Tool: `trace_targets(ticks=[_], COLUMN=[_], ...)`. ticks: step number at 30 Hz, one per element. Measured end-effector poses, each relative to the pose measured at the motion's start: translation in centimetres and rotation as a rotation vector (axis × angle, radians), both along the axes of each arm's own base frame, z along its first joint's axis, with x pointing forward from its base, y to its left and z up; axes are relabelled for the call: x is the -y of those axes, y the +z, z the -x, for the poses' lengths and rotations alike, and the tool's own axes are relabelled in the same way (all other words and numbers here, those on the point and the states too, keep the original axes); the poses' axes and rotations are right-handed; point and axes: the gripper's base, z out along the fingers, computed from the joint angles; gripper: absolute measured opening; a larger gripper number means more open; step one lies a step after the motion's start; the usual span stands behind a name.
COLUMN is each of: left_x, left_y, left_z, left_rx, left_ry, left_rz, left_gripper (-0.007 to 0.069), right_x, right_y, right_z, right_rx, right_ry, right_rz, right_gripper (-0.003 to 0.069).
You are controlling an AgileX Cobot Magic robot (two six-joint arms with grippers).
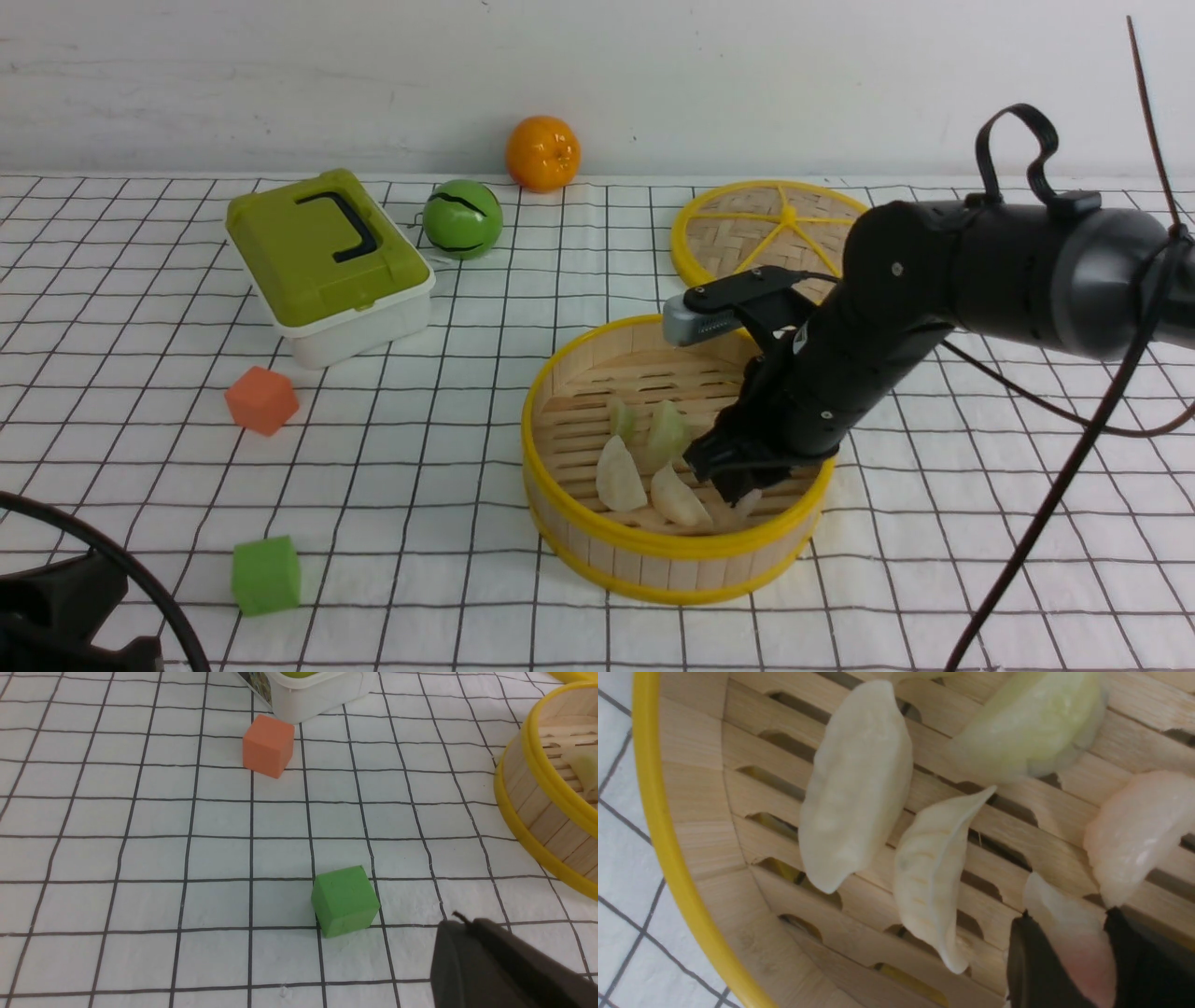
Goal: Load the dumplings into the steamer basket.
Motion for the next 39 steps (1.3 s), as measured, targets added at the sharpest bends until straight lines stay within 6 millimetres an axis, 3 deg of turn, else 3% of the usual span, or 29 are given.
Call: trace_targets(ticks=[5,11,16,19,21,22,23,24,25,27,28,29,30,31,32,34,36,37,38,39], left_x=[0.0,0.0,0.0,-0.1,-0.2,-0.2,-0.3,-0.3,-0.3,-0.3,-0.3,-0.3,-0.3,-0.3,-0.3,-0.3,-0.3,-0.3,-0.3,-0.3], left_y=[0.0,0.0,0.0,0.2,0.4,0.4,0.5,0.5,0.6,0.7,0.7,0.7,0.7,0.7,0.7,0.7,0.7,0.7,0.7,0.7], left_z=[0.0,0.0,0.0,-0.1,-0.1,-0.1,-0.2,-0.2,-0.2,-0.3,-0.3,-0.3,-0.3,-0.3,-0.3,-0.3,-0.3,-0.3,-0.3,-0.3], left_rx=[0.0,0.0,0.002,0.028,0.056,0.057,0.077,0.079,0.089,0.097,0.097,0.098,0.098,0.098,0.098,0.098,0.098,0.098,0.098,0.098], left_ry=[0.0,0.0,0.0,-0.006,-0.012,-0.012,-0.016,-0.016,-0.019,-0.021,-0.021,-0.021,-0.021,-0.021,-0.021,-0.021,-0.021,-0.021,-0.021,-0.021], left_rz=[0.0,0.0,-0.004,-0.03,-0.055,-0.054,-0.077,-0.08,-0.092,-0.101,-0.101,-0.102,-0.102,-0.102,-0.102,-0.102,-0.102,-0.102,-0.102,-0.102], left_gripper=[0.0001,0.0001,0.0003,0.0004,0.0005,0.0006,0.0007,0.0008,0.0009,0.0011,0.0012,0.0014,0.0016,0.0016,0.0018,0.002,0.0019,0.0019,0.0021,0.0021], right_x=[0.0,-0.1,0.0,0.7,1.8,1.9,3.2,3.5,4.9,7.4,7.5,9.1,10.0,10.0,11.5,12.8,13.8,13.9,14.2,14.5], right_y=[0.0,0.0,1.7,5.7,9.6,9.7,13.6,14.0,17.3,21.7,21.7,24.1,25.4,25.3,26.7,27.0,26.0,26.2,24.0,23.1], right_z=[0.0,0.0,0.0,0.0,0.4,0.3,1.1,1.2,2.4,5.0,5.0,7.2,8.6,8.6,11.4,14.3,16.9,17.3,18.7,19.8], right_rx=[-0.004,-0.007,0.015,0.109,0.219,0.226,0.331,0.349,0.447,0.591,0.596,0.674,0.719,0.718,0.773,0.823,0.873,0.882,0.912,0.935], right_ry=[-0.004,-0.011,0.015,0.03,0.015,0.017,-0.02,-0.024,-0.068,-0.159,-0.159,-0.227,-0.272,-0.27,-0.338,-0.381,-0.383,-0.389,-0.362,-0.353], right_rz=[-0.007,-0.019,-0.004,0.047,0.108,0.12,0.164,0.183,0.223,0.276,0.285,0.278,0.262,0.263,0.212,0.135,0.061,0.052,0.0,-0.032], right_gripper=[0.0235,0.0388,0.0455,0.0434,0.0387,0.0381,0.0311,0.0302,0.0225,0.0111,0.0101,0.0026,0.0001,-0.0003,-0.002,-0.0022,-0.0022,-0.0022,-0.0022,-0.0022])
